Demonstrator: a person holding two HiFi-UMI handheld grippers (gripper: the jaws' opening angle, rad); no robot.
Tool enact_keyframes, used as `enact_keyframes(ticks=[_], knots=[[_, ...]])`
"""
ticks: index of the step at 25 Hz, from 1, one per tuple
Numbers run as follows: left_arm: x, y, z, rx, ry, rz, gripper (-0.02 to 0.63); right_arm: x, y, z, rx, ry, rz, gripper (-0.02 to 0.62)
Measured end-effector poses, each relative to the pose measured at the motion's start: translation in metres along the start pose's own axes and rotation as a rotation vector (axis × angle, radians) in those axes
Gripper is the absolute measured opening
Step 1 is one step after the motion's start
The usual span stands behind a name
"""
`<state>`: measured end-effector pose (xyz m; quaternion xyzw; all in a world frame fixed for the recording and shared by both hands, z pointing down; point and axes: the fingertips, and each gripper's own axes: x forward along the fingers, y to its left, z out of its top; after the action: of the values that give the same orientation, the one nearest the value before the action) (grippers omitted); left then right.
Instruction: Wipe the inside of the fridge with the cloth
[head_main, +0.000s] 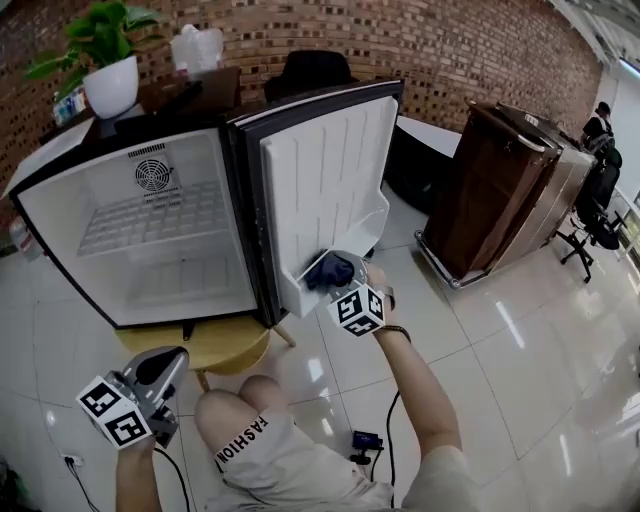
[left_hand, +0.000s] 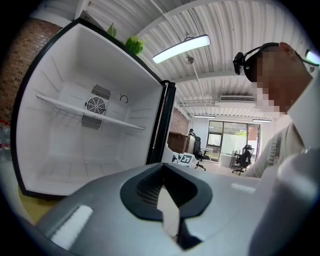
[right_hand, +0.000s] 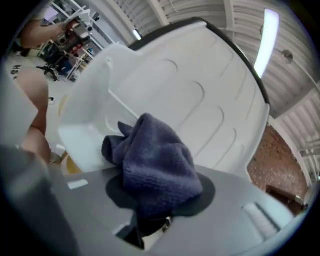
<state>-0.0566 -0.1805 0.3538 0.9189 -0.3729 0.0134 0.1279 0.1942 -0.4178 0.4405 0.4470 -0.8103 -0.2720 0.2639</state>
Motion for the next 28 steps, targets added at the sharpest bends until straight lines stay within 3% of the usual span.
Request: enact_keyframes(ticks=[5,9,13,17,20,23,28], knots=[[-0.001,0.004,0.008,-0.005,-0.005,0.005,0.0,0.055,-0.079,-0.062,0.129,0.114,-0.105,0.121],[-0.007,0.004,0.005,-0.004,-0.011,0.018,0.0,0.074,-0.11,-0.097,0.205,0.18,-0.144,0.117],[-0.011,0.009,0.016,0.017,-0.028,0.033,0.0,0.068,-0.115,-0.089,0.185,0.208,-0.18,0.118],[-0.028,0.002,0.015,0.025,-0.016,0.049,0.0,-0.007,-0.082,-0.081,0.274,0.18,-0.138,0.118],[-0.031,0.012,0.032,0.055,-0.042,0.102,0.0,-0.061,-0.084,-0.046,0.366,0.087,-0.112,0.118],[-0.039,0.022,0.027,0.058,-0.038,0.167,0.0,-0.124,-0.053,-0.002,0.451,-0.007,-0.034,0.118],[-0.05,0.031,0.006,0.04,-0.068,0.207,0.003,-0.197,0.009,0.084,0.465,-0.183,0.092,0.118]])
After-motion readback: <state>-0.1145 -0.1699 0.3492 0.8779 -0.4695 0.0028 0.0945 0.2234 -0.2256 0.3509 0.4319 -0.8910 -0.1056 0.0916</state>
